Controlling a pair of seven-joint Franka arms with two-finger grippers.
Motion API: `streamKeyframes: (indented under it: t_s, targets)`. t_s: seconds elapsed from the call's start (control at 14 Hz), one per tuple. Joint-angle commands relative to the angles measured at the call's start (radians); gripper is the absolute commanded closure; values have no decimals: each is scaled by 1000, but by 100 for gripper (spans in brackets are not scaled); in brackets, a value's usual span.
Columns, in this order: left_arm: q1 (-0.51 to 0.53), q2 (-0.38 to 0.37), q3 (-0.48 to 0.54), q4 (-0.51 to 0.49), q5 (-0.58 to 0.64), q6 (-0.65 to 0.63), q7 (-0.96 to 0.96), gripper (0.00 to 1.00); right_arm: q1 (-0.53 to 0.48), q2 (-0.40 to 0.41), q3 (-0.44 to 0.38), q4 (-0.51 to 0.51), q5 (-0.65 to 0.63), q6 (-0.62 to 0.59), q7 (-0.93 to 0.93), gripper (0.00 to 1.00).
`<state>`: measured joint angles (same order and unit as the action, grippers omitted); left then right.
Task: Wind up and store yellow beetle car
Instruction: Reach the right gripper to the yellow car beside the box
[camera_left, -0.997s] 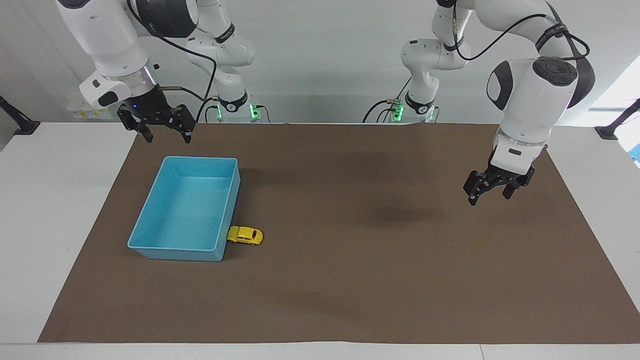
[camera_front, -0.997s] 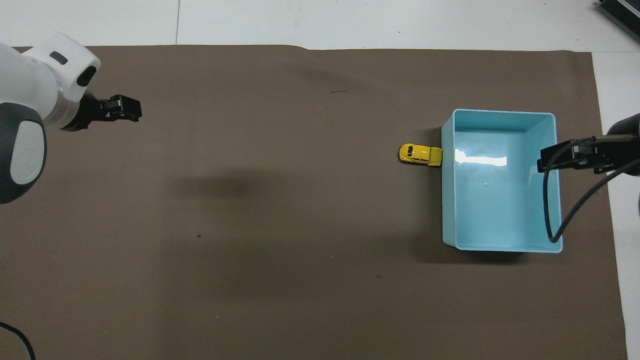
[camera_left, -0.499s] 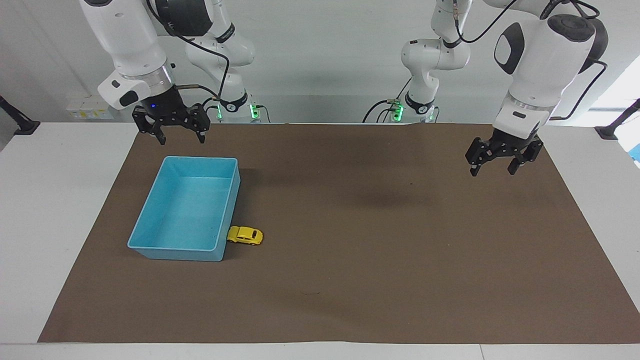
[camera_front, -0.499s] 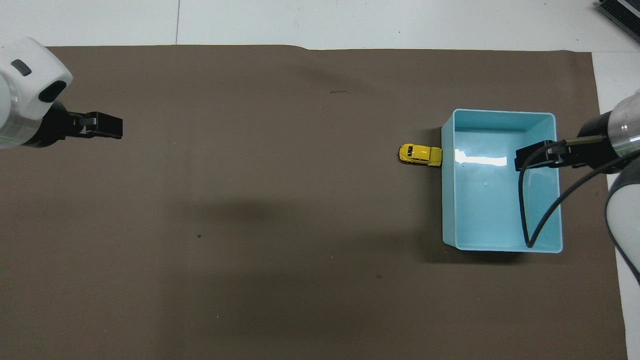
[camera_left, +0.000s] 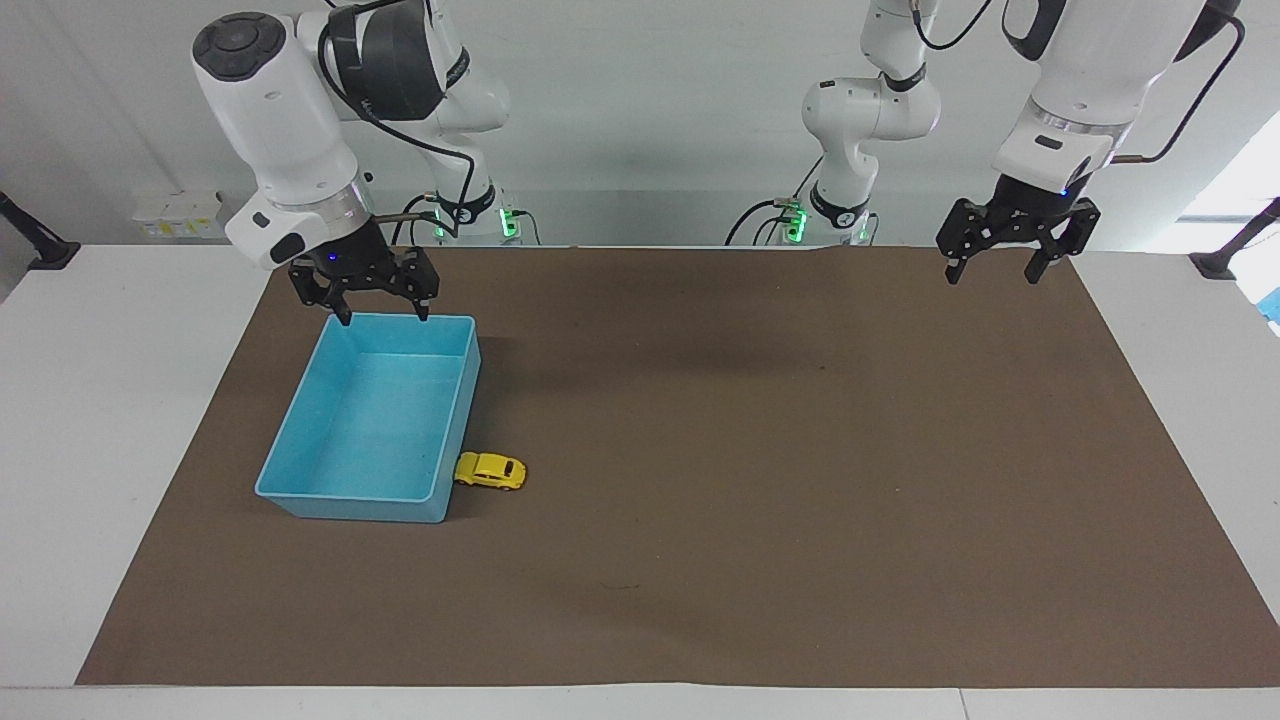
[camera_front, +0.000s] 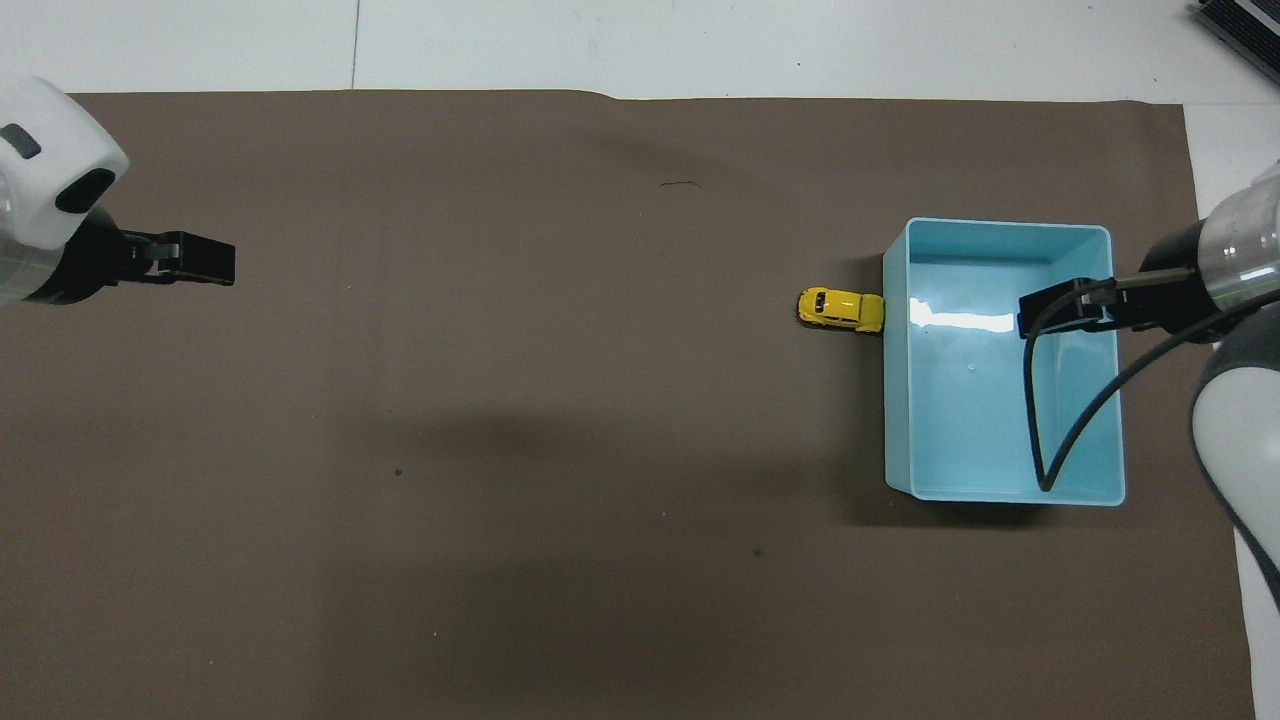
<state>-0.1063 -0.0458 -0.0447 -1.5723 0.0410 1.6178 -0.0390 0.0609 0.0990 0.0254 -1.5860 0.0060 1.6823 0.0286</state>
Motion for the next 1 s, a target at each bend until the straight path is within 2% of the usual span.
streamKeyframes:
  t_s: [0.0,0.21,0.36,0.64,0.93]
  targets:
    - [10,-25,-6,31,-18,-61,30,0,-3,42,5,14,17,46,-13,0]
    - [14,-49,8,20,-76,-42,28,0,28,85,5,-2,17,105,4,0]
    - [20,-68,15,-23,-78,-18,45,0,46,105,5,-34,17,157,28,0]
    - [42,-71,19,-31,-78,-22,93,0,82,122,5,-75,17,227,94,0]
    - [42,-65,19,-32,-73,-29,91,0,115,171,5,-86,17,275,253,0]
